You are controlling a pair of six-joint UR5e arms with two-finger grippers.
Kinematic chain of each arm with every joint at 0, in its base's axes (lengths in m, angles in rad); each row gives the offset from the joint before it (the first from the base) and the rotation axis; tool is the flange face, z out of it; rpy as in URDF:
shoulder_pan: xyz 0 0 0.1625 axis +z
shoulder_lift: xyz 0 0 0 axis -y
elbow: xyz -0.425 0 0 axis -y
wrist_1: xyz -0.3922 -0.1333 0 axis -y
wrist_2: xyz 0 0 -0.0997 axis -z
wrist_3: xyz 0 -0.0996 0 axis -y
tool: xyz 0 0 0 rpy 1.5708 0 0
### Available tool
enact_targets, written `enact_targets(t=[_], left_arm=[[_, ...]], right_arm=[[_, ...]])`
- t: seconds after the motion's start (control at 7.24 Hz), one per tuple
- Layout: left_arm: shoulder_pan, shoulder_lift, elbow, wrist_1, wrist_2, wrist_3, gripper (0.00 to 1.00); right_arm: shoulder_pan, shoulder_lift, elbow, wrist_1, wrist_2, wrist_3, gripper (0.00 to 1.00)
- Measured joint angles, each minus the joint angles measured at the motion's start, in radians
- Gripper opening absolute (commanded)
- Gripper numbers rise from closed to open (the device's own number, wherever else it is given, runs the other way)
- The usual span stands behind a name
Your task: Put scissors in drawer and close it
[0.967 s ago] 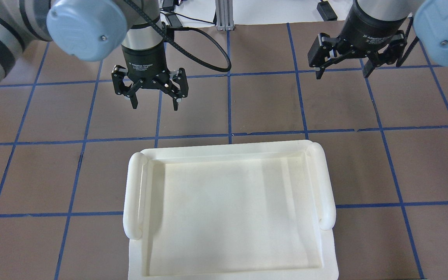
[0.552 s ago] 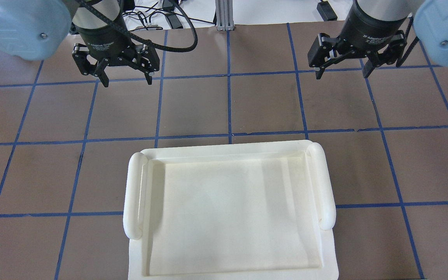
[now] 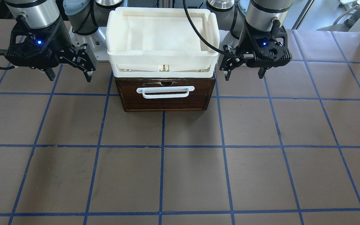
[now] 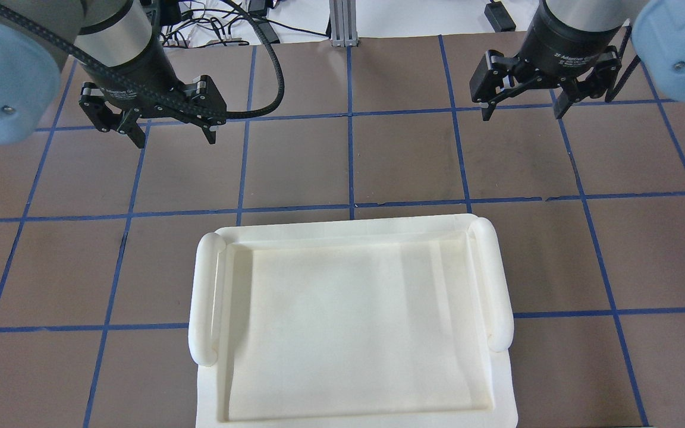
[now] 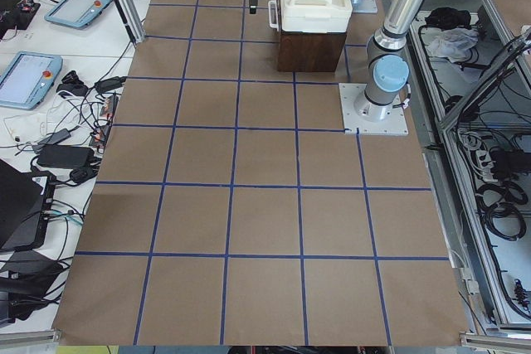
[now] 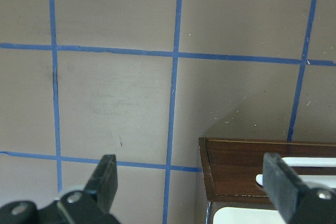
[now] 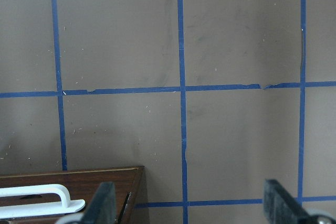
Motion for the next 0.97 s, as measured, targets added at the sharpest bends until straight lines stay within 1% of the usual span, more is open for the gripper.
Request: enact_targets(t=[0.28,0.69,0.97], left_arm=[[0.032,0.019,0.000,-0.003,-0.010,0.057,1.00],[0.081,0.025,0.005,-0.009,-0.088,0.064,1.00],[0.085,0.028,0.002,-0.012,-0.097,0.067,1.00]], right_arm=[[0.002,0.001,0.000,-0.001,0.000,0.000,1.00],[0.002,0.001,0.000,-0.002,0.000,0.000,1.00],[0.002,0.002,0.000,-0.003,0.001,0.000,1.00]])
